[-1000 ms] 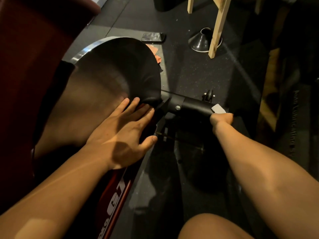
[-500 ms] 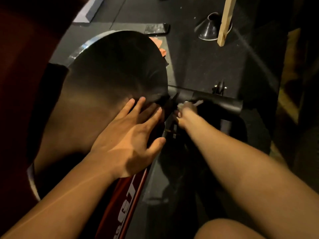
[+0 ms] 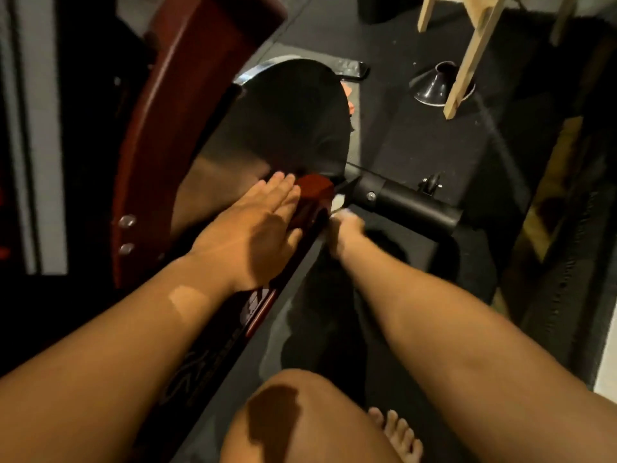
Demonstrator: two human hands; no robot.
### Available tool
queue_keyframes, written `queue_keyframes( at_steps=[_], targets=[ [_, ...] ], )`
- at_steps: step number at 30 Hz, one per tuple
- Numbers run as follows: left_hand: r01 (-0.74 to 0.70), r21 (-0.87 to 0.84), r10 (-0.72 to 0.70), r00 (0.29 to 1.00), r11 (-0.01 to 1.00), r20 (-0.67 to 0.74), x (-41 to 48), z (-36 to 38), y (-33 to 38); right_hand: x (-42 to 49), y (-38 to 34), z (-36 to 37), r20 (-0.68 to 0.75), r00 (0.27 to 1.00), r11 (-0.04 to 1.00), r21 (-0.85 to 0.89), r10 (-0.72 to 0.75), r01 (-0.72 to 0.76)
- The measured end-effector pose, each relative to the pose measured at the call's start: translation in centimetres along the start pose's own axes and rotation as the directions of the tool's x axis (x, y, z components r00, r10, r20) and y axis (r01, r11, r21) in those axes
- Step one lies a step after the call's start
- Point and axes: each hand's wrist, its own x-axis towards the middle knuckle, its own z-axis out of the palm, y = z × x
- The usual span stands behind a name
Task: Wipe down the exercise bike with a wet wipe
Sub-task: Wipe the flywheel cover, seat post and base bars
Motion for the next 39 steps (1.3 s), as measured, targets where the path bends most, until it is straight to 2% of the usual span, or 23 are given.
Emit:
queue_keyframes(
  at_steps=[1, 2, 3, 4, 5, 6, 7, 8, 10, 11, 13, 15, 16, 17, 19, 20, 23, 25, 29, 32, 34, 37, 39],
  targets=[
    [0.008, 0.055, -0.01, 0.999, 0.998, 0.037, -2.3, 0.3, -0.1, -7.9, -4.7, 0.7, -0.07, 0.995, 0.996, 0.067, 0.068, -0.063],
    [0.01, 0.102, -0.016, 0.998, 0.995, 0.055, -4.5, 0.3, -0.2, -15.1, -9.1, 1.2, -0.093, 0.995, 0.994, 0.106, 0.031, -0.021],
    [0.016, 0.142, -0.024, 0.998, 0.99, 0.056, -6.7, 0.3, -0.4, -15.0, -10.0, 2.3, -0.139, 0.99, 0.996, 0.089, 0.012, 0.0],
    [0.036, 0.165, -0.044, 0.998, 0.986, 0.046, -8.5, 0.0, -0.4, -19.4, -10.9, 3.0, -0.197, 0.98, 0.936, 0.346, 0.008, 0.062],
    [0.062, 0.182, -0.069, 0.997, 0.981, 0.033, -10.0, -0.3, -0.3, -20.9, -10.4, 4.2, -0.078, 0.996, 0.832, 0.555, 0.053, 0.0],
    [0.079, 0.219, -0.085, 0.996, 0.972, 0.017, -11.2, -0.6, -0.1, -22.9, -9.1, 5.2, -0.029, 0.993, 0.746, 0.663, 0.111, -0.064],
    [0.082, 0.291, -0.093, 0.995, 0.953, 0.022, -12.0, -0.7, 0.1, -24.7, -7.8, 6.2, 0.066, 0.988, 0.718, 0.68, 0.141, -0.148],
    [0.074, 0.384, -0.105, 0.993, 0.92, 0.061, -12.8, -0.7, 0.4, -26.8, -6.2, 7.0, 0.135, 0.978, 0.768, 0.605, 0.16, -0.209],
    [0.037, 0.528, -0.13, 0.982, 0.849, 0.14, -14.2, -0.7, 1.0, -30.2, -3.7, 8.9, 0.253, 0.945, 0.779, 0.543, 0.206, -0.315],
    [0.022, 0.581, -0.127, 0.982, 0.814, 0.141, -15.1, -0.7, 1.2, -31.1, -3.2, 9.5, 0.297, 0.931, 0.741, 0.573, 0.21, -0.35],
    [-0.017, 0.661, -0.104, 0.984, 0.75, 0.143, -17.6, -0.1, 1.2, -31.2, -3.6, 9.7, 0.207, 0.953, 0.681, 0.666, 0.223, -0.304],
    [-0.022, 0.718, -0.081, 0.991, 0.696, 0.109, -19.7, 0.5, 1.1, -30.4, -5.3, 8.0, -0.005, 0.975, 0.725, 0.669, 0.222, -0.162],
    [-0.014, 0.75, -0.076, 0.993, 0.662, 0.085, -20.3, 0.7, 1.1, -30.0, -6.4, 6.9, -0.159, 0.977, 0.82, 0.571, 0.139, -0.024],
    [0.002, 0.771, -0.088, 0.994, 0.637, 0.069, -20.8, 0.8, 1.1, -30.2, -7.5, 6.5, -0.216, 0.976, 0.878, 0.47, 0.018, 0.087],
    [0.037, 0.772, -0.127, 0.99, 0.635, 0.057, -21.7, 0.5, 1.0, -30.4, -8.2, 6.7, -0.202, 0.97, 0.965, 0.198, -0.134, 0.174],
    [0.061, 0.762, -0.145, 0.988, 0.645, 0.044, -22.2, 0.7, 0.8, -30.4, -7.9, 7.6, -0.163, 0.985, 0.952, 0.29, -0.049, 0.095],
    [0.169, 0.707, -0.224, 0.975, 0.686, -0.016, -24.9, 1.3, 0.4, -31.5, -6.4, 10.0, -0.101, 0.994, 0.992, 0.12, 0.052, -0.039],
    [0.209, 0.666, -0.251, 0.967, 0.716, -0.034, -26.9, 1.4, 0.2, -33.1, -6.3, 10.9, -0.029, 0.999, 0.999, -0.035, 0.021, -0.022],
    [0.208, 0.571, -0.191, 0.977, 0.794, -0.09, -28.5, 0.6, -0.3, -36.1, -11.9, 10.4, -0.084, 0.99, 0.99, -0.097, -0.111, 0.103],
    [0.279, 0.491, -0.229, 0.96, 0.825, -0.16, -29.6, 0.2, -0.9, -37.3, -12.5, 11.4, -0.071, 0.982, 0.979, 0.097, -0.174, 0.181],
    [0.351, 0.463, -0.308, 0.936, 0.814, -0.168, -30.9, 0.1, -1.2, -38.9, -10.2, 13.6, -0.072, 0.991, 0.942, 0.312, -0.11, 0.127],
    [0.415, 0.443, -0.386, 0.909, 0.795, -0.157, -32.8, 0.4, -1.2, -43.2, -4.3, 18.2, 0.087, 0.993, 0.833, 0.553, -0.079, 0.017],
    [0.439, 0.406, -0.418, 0.897, 0.802, -0.144, -34.1, 1.0, -1.0, -45.2, -0.1, 20.0, 0.174, 0.982, 0.847, 0.531, -0.074, -0.03]
  ],
)
